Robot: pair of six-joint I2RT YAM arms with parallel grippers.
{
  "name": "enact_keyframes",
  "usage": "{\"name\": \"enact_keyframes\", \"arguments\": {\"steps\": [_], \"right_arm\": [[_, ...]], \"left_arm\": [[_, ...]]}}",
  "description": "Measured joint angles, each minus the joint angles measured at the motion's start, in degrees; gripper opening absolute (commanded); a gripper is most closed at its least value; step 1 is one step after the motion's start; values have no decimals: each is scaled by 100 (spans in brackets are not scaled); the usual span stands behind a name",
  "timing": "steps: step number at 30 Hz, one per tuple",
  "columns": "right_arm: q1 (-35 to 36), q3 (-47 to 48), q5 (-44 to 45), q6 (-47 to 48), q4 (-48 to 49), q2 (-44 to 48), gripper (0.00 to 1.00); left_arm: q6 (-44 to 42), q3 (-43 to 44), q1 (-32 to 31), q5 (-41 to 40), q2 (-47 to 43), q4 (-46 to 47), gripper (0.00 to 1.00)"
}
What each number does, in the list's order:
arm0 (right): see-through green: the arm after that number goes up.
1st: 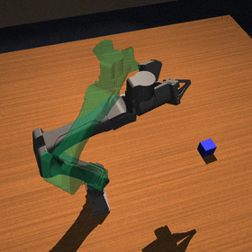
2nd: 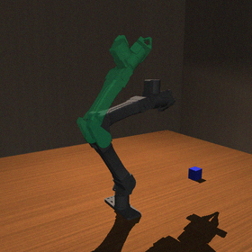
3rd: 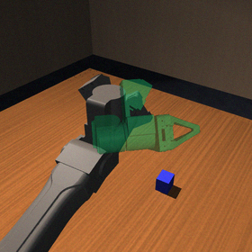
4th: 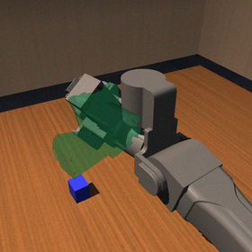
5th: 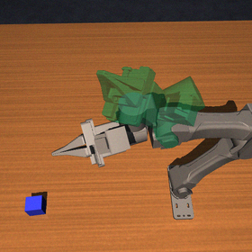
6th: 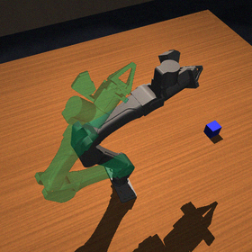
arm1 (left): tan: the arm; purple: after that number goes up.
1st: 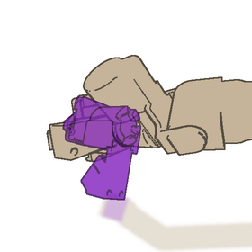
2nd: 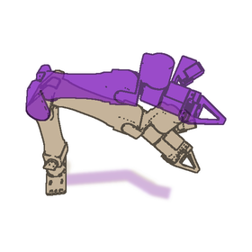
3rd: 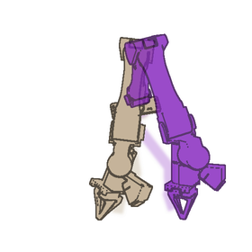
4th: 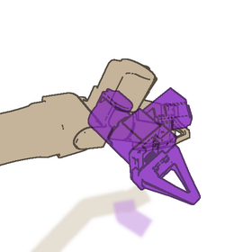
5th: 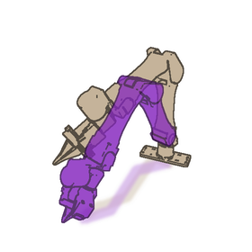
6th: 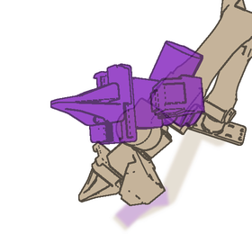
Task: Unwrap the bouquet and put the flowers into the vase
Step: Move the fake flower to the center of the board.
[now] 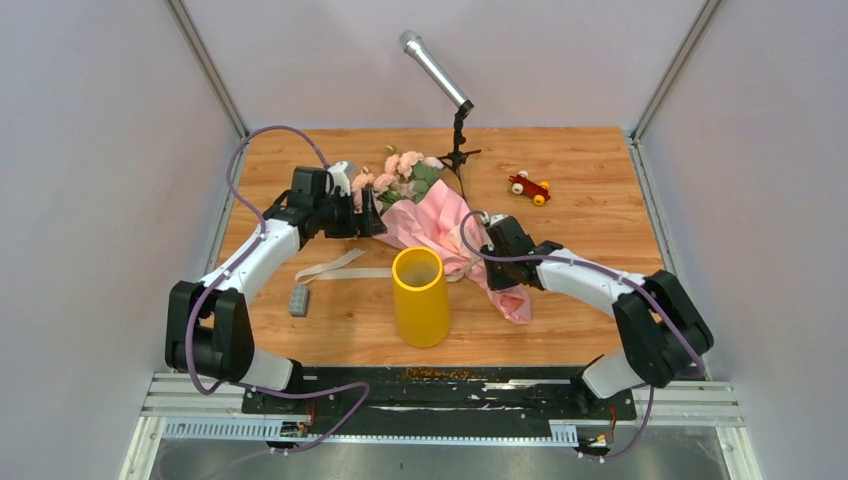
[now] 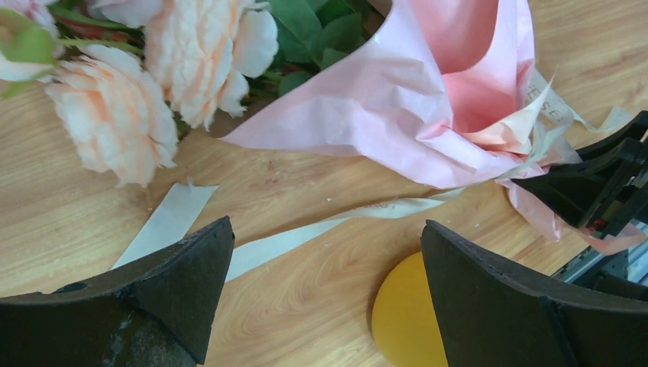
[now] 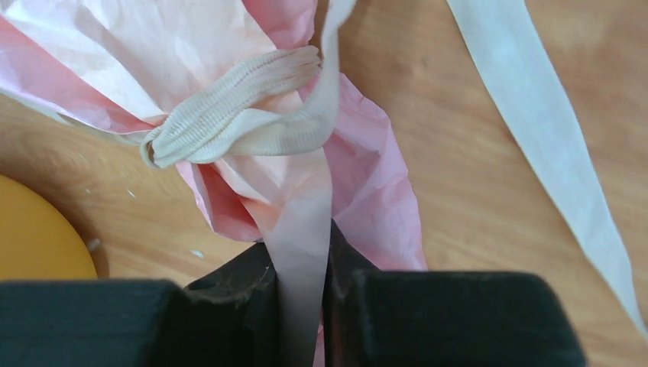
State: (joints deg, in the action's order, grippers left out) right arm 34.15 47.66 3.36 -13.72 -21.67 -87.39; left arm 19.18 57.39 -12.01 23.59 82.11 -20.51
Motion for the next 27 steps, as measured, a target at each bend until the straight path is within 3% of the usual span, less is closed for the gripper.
{"name": "enact_keyframes", "arguments": {"steps": [2,8,12,17,24,27], "right_arm": [[-87,-271,2,-179,-79,330,28],[-223,-732,-195,-503,-345,1152,66],[-321,-723,-404,-531,-601,1762,78],[-754,-599,-785,-490,-772,2468,75],[-1412,-564,-1410,-424,-645,2518,59],[-1447,-564,-1690,-599,-507,2546,52]], "left_arm": [[-61,7,-76,-11,-2,-7,99],[-352,11,-271,-254,-289,-22,99],[-535,153,-566,-391,-627,-39,99],[-656,918,-944,-535,-643,-164,99],[-905,2767,-1545,-623,-57,-446,99],[-1056,3180,-1915,-640,236,-538,98]]}}
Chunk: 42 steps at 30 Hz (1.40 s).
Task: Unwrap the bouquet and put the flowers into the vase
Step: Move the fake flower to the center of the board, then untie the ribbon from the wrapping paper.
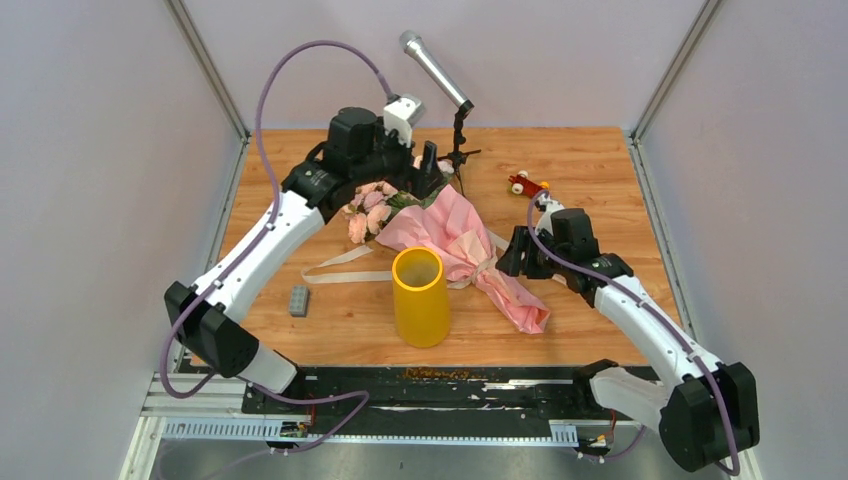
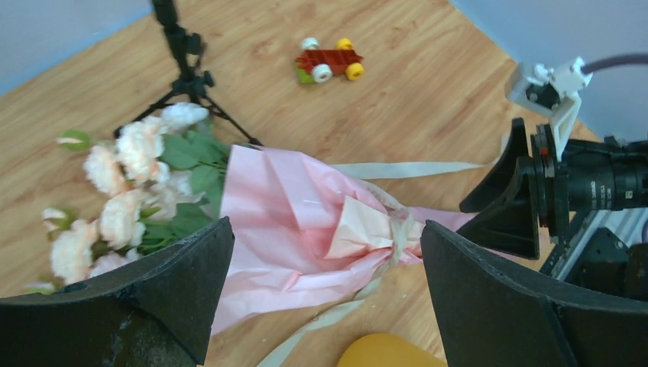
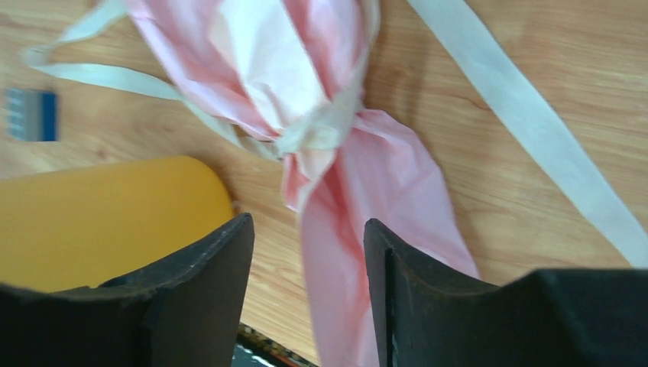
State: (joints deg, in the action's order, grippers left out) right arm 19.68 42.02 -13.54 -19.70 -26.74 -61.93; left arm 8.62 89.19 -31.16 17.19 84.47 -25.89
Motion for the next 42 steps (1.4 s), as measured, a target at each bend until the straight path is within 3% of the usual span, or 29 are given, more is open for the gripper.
{"name": "enact_keyframes", "arguments": {"steps": [9,16,22,30,42], "right_arm": [[190,-273,-599,-1222,1088,658,41],[951,-686,-101,-2031,1722,457,41],[1213,-1086,485,-2522,2109,245,34],[1606,-1191,1108,-2677,2570,-315,26],[1858,-1176,1978,-2472,2715,-981,25]], "left_arm": [[-59,-37,-428,-55,577,-94,99],[-68,-422,-411,-240,448,116,99],[-103,-752,-411,-402,348,122,100],[-98,-754,-411,-404,203,179,100],[-83,-756,-411,-402,181,205,100]]}}
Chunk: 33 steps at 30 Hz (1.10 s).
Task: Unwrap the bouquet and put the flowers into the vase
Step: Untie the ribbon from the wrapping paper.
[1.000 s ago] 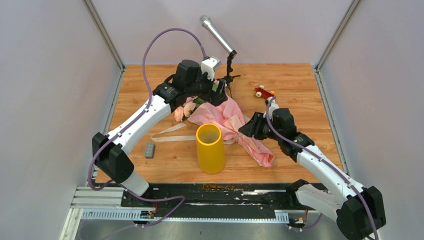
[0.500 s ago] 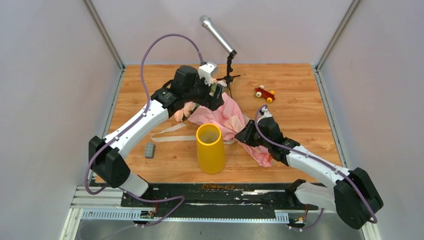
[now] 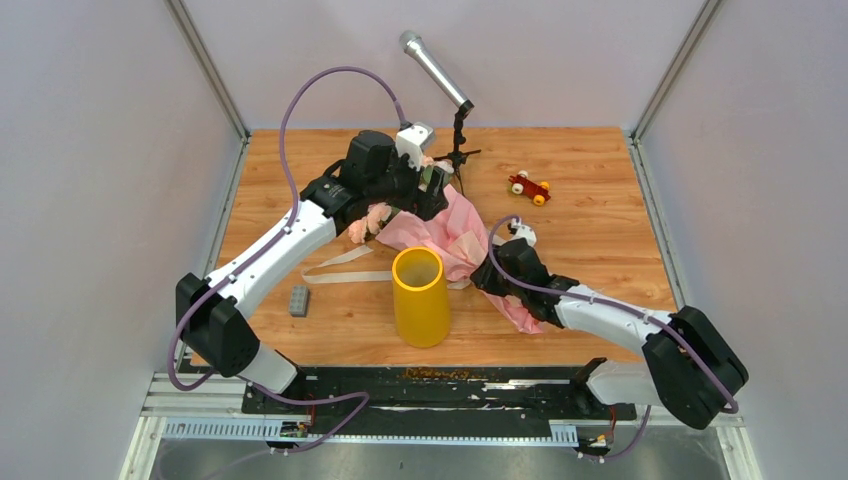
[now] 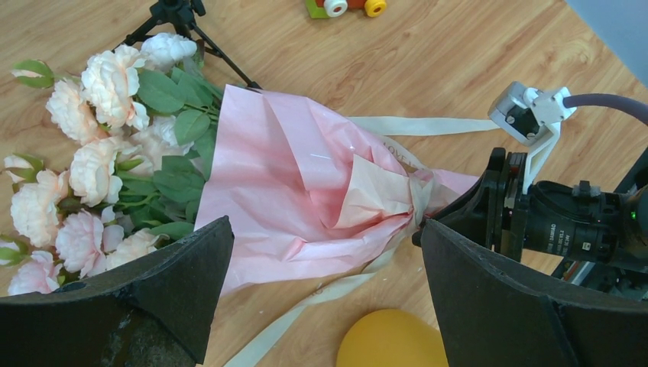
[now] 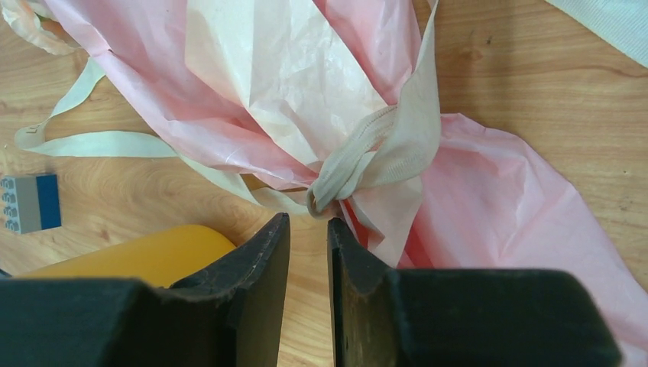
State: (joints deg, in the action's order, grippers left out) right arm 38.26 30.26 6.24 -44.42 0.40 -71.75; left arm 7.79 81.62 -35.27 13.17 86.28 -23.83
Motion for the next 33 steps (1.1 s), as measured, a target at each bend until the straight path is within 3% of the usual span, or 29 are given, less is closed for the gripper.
{"name": "enact_keyframes", "arguments": {"steps": [11,18,23,33], "right_arm": [[31,98,177,155,315,-435,19],[35,164,293,234,363,-614,0],[35,166,280,234,258,-442,0],[35,63,177,205,-37,763,0]], "left_arm": [[2,-22,0,4,-2,9,100],[9,-28,0,15,-2,9,100],[22,-28,0,17,-2,9,100],[26,-28,0,22,-2,9,100]]}}
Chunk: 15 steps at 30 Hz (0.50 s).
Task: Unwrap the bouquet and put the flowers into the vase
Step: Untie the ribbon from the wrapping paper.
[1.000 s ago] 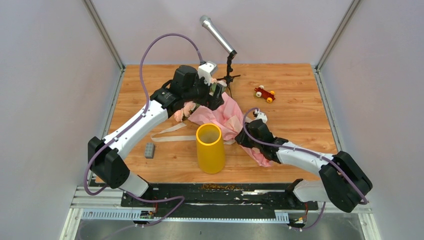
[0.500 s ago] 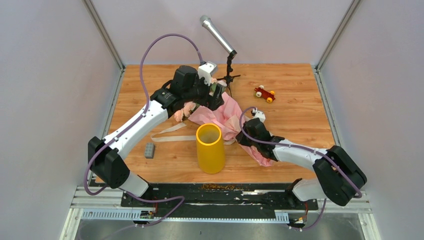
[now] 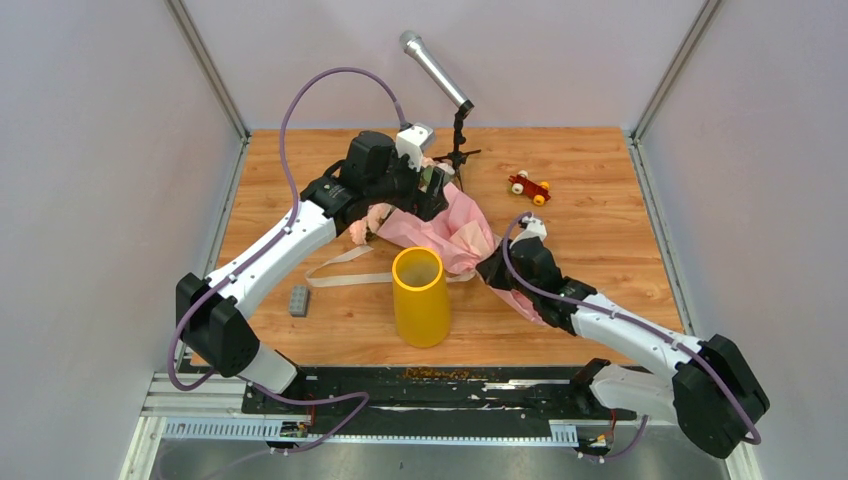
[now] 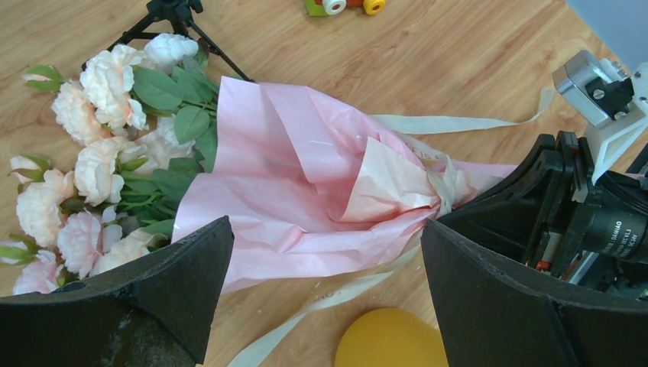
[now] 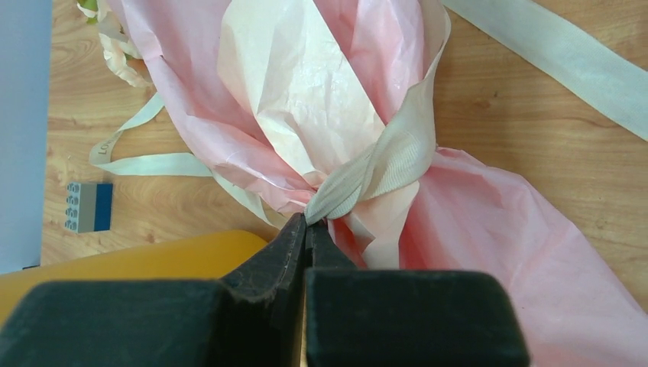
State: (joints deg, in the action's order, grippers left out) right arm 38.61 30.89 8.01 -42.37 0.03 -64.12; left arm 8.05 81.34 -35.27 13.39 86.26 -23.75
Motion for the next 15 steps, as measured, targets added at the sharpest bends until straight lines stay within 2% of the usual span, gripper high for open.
{"name": "enact_keyframes", "arguments": {"steps": [15], "right_arm": [[0,-538,-442,260,39,295,3]], "left_arm": [[15,0,0,24,0,0,100]]}}
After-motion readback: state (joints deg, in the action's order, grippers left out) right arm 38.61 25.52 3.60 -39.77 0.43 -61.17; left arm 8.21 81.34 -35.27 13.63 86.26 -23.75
